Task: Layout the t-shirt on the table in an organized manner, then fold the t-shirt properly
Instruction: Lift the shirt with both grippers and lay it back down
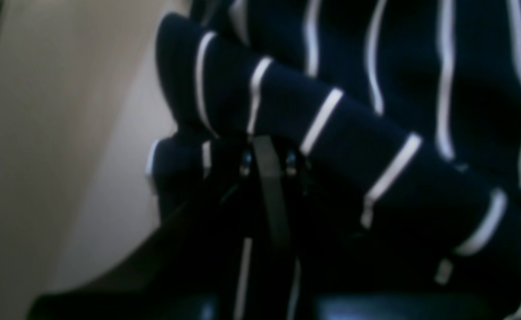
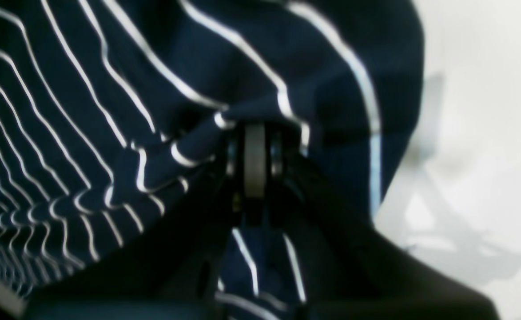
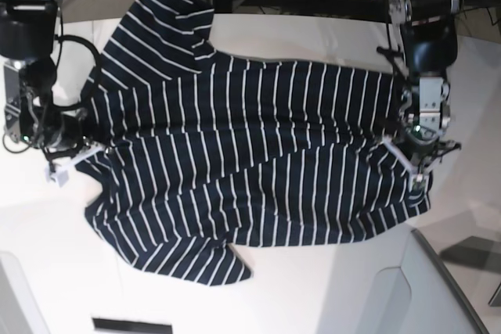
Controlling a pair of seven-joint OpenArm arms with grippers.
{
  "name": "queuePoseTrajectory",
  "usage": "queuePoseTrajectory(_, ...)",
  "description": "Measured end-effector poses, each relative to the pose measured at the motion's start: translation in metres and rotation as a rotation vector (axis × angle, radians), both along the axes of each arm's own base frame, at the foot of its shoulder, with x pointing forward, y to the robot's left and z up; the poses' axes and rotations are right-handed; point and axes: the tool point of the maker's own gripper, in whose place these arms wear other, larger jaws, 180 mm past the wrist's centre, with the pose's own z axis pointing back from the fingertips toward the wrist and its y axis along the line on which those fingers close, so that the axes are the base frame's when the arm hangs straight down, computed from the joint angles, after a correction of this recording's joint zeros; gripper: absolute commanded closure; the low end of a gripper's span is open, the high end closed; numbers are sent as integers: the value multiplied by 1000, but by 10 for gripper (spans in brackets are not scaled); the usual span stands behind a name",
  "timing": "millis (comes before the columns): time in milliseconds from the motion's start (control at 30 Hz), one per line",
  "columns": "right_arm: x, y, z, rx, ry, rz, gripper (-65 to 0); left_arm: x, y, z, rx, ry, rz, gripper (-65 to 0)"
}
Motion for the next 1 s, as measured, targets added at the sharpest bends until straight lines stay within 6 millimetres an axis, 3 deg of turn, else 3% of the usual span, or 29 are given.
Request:
queuePoseTrajectory(100, 16, -4, -1, -27, -20, 7, -20, 23, -7, 1, -23, -37, 17, 0)
queuePoseTrajectory(233, 43, -34, 3, -166, -89, -31, -20, 44, -12, 4, -43, -73, 41, 0)
queuePoseTrajectory(367, 63, -41, 7, -175, -124, -45, -20, 63, -20, 12, -69, -84, 54, 0)
queuePoseTrajectory(533, 78, -43, 14, -174, -124, -51, -20, 103, -25, 48, -86, -173, 58, 0)
queuePoseTrajectory(600, 85, -43, 26, -187, -153, -44, -27, 116, -22, 64, -86, -205, 62, 0)
queuePoseTrajectory(700, 97, -39, 63, -201, -222, 3, -32, 128, -22, 77, -88, -228, 65, 0)
queuePoseTrajectory(767, 96, -39, 93, -230, -272, 27, -53, 123, -19, 74, -104, -176, 96, 0)
queuePoseTrajectory(833, 82, -41, 115, -181, -302, -5, -143, 115, -11, 76, -162, -171, 142, 0)
queuePoseTrajectory(933, 40, -65, 123, -101, -295, -139, -323, 83, 10, 86, -216, -139, 132, 0)
queuePoseTrajectory(1000, 6, -79, 114, -49, -277, -218, -417, 45, 30, 86, -189, -102, 124, 0)
